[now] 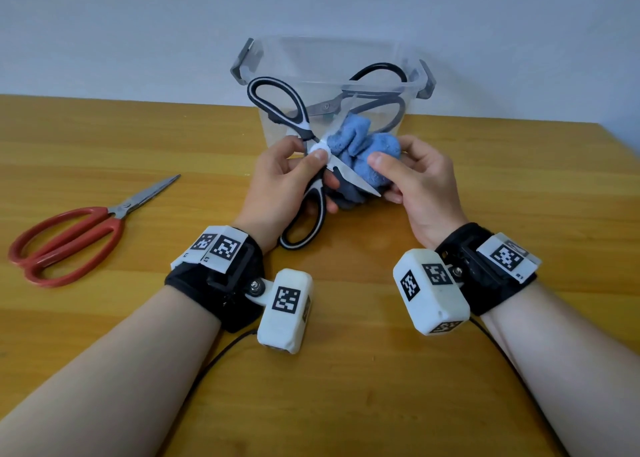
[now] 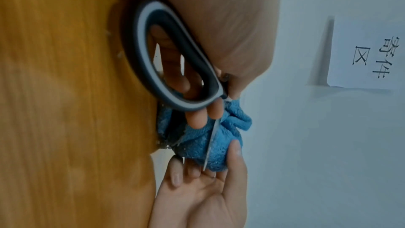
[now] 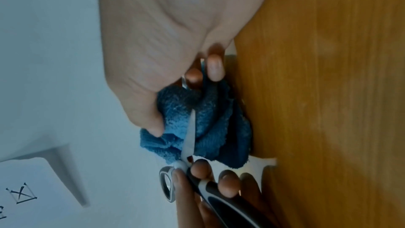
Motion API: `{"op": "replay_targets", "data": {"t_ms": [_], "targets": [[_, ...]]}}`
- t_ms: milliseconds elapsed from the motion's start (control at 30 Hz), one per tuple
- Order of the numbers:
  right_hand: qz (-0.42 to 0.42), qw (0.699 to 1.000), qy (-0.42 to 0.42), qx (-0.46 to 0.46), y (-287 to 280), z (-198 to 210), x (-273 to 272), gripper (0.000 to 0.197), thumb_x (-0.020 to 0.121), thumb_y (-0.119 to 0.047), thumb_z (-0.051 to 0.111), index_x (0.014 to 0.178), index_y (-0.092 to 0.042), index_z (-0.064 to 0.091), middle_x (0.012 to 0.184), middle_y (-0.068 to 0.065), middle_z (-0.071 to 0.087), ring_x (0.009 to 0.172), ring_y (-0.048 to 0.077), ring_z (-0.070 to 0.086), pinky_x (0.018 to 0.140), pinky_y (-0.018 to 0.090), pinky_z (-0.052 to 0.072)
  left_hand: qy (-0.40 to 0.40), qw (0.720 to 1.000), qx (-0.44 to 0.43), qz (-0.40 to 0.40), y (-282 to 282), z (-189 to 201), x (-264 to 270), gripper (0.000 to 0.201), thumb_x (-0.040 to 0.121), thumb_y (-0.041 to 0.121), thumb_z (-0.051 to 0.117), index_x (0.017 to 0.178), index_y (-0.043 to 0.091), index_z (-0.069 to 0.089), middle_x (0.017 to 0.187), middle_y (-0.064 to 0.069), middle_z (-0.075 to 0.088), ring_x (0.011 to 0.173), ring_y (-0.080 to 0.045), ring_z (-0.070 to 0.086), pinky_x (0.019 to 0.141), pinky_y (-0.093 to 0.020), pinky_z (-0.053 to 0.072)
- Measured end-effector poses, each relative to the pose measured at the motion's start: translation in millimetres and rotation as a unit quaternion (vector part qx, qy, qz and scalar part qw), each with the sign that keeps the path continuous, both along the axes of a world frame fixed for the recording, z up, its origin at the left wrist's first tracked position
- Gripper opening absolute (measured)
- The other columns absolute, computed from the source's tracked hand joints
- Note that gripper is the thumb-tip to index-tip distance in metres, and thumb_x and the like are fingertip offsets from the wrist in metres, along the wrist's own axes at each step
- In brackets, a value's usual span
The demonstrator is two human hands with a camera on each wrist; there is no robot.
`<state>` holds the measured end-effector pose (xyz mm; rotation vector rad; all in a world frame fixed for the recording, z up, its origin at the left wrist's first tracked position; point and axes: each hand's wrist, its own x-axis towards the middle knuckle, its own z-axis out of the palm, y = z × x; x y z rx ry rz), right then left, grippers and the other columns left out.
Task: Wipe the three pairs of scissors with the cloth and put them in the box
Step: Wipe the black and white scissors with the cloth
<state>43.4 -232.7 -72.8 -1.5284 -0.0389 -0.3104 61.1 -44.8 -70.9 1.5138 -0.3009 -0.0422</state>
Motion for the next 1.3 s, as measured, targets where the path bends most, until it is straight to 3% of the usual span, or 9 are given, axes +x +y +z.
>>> {"op": "replay_targets", "data": {"t_ms": [133, 233, 400, 500, 633, 733, 867, 1133, 1300], "targets": [[-0.107, 0.993, 0.015, 0.052, -5, -1, 7, 0.006, 0.091, -0.013, 0.070, 0.089, -0.016, 0.065, 0.064, -0.008, 0.066, 0.056, 0.009, 0.058, 0.048, 0.024, 0.041, 0.004, 0.999, -0.014, -0.028, 1, 3, -4, 0.013, 0.104, 0.011, 0.057, 0.092, 0.010, 0.052, 0.071, -0.015, 0.068, 0.047, -0.033, 0.063, 0.043, -0.026, 0.046], [-0.154, 0.985, 0.015, 0.071, -9, -1, 10, 0.008, 0.086, -0.017, 0.073, 0.090, -0.016, 0.067, 0.078, 0.003, 0.076, 0.077, 0.027, 0.073, 0.064, 0.039, 0.056, -0.006, 0.997, -0.018, -0.071, 1, 2, -6, 0.013, 0.102, 0.008, 0.059, 0.094, 0.005, 0.050, 0.067, -0.016, 0.067, 0.046, -0.033, 0.062, 0.048, -0.033, 0.053], [-0.137, 0.990, 0.031, 0.030, -7, -5, 11, 0.013, 0.073, -0.029, 0.079, 0.067, -0.025, 0.068, 0.076, 0.008, 0.064, 0.074, 0.023, 0.061, 0.065, 0.044, 0.048, -0.011, 0.994, -0.048, -0.102, 3, 2, -7, 0.012, 0.100, 0.007, 0.059, 0.091, 0.008, 0.052, 0.069, -0.018, 0.068, 0.049, -0.033, 0.064, 0.050, -0.034, 0.054], [-0.095, 0.995, 0.009, -0.024, -5, -7, 11, 0.014, 0.074, -0.032, 0.082, 0.067, -0.025, 0.072, 0.094, -0.004, 0.070, 0.095, 0.027, 0.069, 0.076, 0.056, 0.057, -0.011, 0.995, -0.069, -0.071, 1, 4, -9, 0.007, 0.101, 0.006, 0.060, 0.094, 0.010, 0.059, 0.078, -0.021, 0.071, 0.053, -0.031, 0.067, 0.044, -0.029, 0.051], [-0.045, 0.997, -0.014, -0.059, -5, -7, 7, 0.020, 0.081, -0.023, 0.079, 0.064, -0.021, 0.068, 0.119, -0.013, 0.068, 0.102, 0.031, 0.066, 0.070, 0.037, 0.047, -0.043, 0.996, -0.068, -0.042, 1, 3, -7, 0.004, 0.103, 0.012, 0.058, 0.101, 0.009, 0.056, 0.088, -0.016, 0.073, 0.052, -0.033, 0.069, 0.033, -0.025, 0.036], [0.005, 0.998, -0.040, -0.054, -7, -8, 6, 0.034, 0.086, -0.005, 0.071, 0.060, -0.006, 0.050, 0.133, -0.010, 0.066, 0.077, 0.033, 0.061, 0.053, 0.023, 0.041, -0.039, 0.996, -0.061, -0.049, 1, 3, -8, 0.004, 0.103, 0.014, 0.057, 0.100, 0.012, 0.057, 0.100, -0.019, 0.075, 0.053, -0.033, 0.070, 0.032, -0.023, 0.033], [0.077, 0.994, -0.074, 0.022, -4, -4, 3, 0.035, 0.084, 0.000, 0.063, 0.062, -0.010, 0.037, 0.134, 0.001, 0.067, 0.066, 0.027, 0.058, 0.039, 0.024, 0.030, -0.022, 0.997, -0.030, -0.065, 1, 2, -6, 0.012, 0.100, 0.023, 0.057, 0.099, 0.012, 0.054, 0.109, -0.022, 0.075, 0.051, -0.032, 0.069, 0.032, -0.022, 0.033], [-0.061, 0.987, -0.120, 0.091, -7, -6, 10, 0.011, 0.084, -0.022, 0.072, 0.095, -0.023, 0.070, 0.085, -0.001, 0.067, 0.074, 0.022, 0.053, 0.057, 0.031, 0.041, -0.006, 0.999, 0.014, -0.030, 0, -2, -2, 0.024, 0.105, 0.018, 0.056, 0.105, -0.004, 0.047, 0.092, -0.010, 0.077, 0.053, -0.031, 0.070, 0.036, -0.028, 0.033], [0.012, 0.984, -0.146, -0.097, -5, -12, 10, 0.025, 0.093, -0.006, 0.064, 0.109, -0.022, 0.074, 0.106, -0.006, 0.061, 0.098, 0.009, 0.059, 0.088, 0.029, 0.049, -0.032, 0.998, 0.054, -0.008, -1, -3, -1, 0.012, 0.104, 0.018, 0.060, 0.108, 0.007, 0.057, 0.098, -0.010, 0.072, 0.059, -0.032, 0.073, 0.035, -0.026, 0.037]]}}
